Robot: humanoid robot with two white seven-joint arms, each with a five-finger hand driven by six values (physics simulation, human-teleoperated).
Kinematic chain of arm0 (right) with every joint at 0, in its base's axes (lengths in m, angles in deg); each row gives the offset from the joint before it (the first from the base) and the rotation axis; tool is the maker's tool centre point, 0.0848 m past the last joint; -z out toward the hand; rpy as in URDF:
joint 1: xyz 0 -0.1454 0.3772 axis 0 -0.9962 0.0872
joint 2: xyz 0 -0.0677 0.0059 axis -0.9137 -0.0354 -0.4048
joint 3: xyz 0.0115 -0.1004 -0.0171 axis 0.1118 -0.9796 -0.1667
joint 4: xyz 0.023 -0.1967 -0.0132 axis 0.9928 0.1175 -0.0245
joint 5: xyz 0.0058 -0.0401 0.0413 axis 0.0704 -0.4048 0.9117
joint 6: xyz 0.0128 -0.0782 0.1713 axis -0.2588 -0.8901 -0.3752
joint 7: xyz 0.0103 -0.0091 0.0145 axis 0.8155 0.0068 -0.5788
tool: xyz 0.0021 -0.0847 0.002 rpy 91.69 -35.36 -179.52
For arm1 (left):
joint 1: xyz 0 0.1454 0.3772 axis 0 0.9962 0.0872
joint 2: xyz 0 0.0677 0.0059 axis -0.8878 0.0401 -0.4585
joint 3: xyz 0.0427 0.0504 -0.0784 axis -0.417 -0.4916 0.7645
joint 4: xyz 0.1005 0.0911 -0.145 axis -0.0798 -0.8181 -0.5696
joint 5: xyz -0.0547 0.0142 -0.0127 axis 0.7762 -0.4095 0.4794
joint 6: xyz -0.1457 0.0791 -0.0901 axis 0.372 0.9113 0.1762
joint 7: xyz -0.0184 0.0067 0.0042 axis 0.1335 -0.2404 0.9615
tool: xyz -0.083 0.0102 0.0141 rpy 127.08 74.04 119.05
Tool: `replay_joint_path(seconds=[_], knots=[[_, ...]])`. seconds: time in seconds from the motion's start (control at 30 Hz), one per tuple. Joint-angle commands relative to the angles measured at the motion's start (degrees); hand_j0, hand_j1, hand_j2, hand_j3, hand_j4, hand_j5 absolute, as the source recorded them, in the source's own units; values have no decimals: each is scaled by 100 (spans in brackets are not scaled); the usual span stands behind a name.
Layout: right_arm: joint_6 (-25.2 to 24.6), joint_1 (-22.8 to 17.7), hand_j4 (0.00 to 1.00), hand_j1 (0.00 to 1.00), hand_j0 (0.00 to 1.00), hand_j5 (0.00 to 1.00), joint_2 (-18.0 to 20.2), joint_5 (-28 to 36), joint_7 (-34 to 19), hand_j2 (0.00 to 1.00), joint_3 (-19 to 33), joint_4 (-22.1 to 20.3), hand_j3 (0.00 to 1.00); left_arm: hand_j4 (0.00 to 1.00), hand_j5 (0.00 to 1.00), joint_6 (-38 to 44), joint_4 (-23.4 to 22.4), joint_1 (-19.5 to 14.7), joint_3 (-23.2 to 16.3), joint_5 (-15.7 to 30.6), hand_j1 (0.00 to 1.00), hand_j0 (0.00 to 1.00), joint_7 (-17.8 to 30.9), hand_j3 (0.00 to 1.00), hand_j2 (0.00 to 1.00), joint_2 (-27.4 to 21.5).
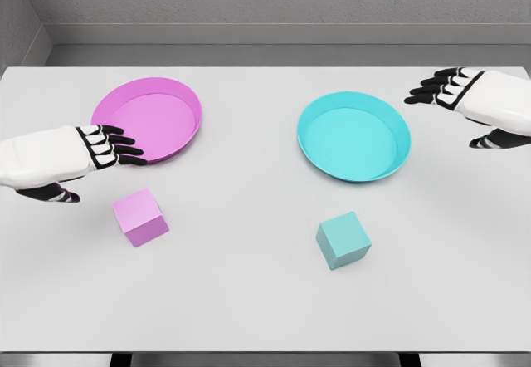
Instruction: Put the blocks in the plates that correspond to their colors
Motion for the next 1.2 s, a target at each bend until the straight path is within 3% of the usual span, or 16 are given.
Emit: replay_joint_path(seconds=[0.0,0.27,0.4,0.6,0.67,0.77,0.9,1.0,1.1,1.17], knots=[[-16,0,100,100,100,100,-4,-68,-1,100,-6,-9,100,100,100,4,-2,0,-3,35,100,100,4,100,100,-3],[-16,-17,100,100,100,100,-223,-103,-28,100,-6,-9,100,100,100,4,50,0,-29,9,100,100,356,100,100,94],[-16,-26,100,100,100,100,-241,-718,-203,100,-568,-299,100,100,100,4,41,35,-108,-360,100,100,576,100,100,463],[-16,-70,100,100,100,100,-223,-727,-203,100,-717,-449,100,100,100,4,41,26,-108,-369,100,100,576,100,100,656],[-16,18,100,100,100,100,-223,-727,-203,100,-1078,-449,100,100,100,4,-90,18,-134,-597,100,100,593,100,100,656],[-16,360,100,100,100,100,-223,-709,-160,100,-1087,-457,100,100,100,4,-284,44,-143,-641,100,100,602,100,100,665],[-16,545,100,100,100,100,-241,-499,-89,100,-1113,-457,100,100,100,4,-284,53,-284,-835,100,100,602,100,100,700],[-16,545,100,100,100,100,-232,301,-159,100,-1130,-457,100,100,100,4,-266,53,-284,-835,100,100,602,100,100,709],[-16,720,100,100,100,100,-232,258,-249,100,-1613,-457,100,100,100,4,-257,53,-284,-835,100,100,602,100,100,762],[-16,1256,100,100,100,100,-232,240,-249,100,-2422,-457,100,100,100,4,-266,53,-284,-844,100,100,602,100,100,797]])
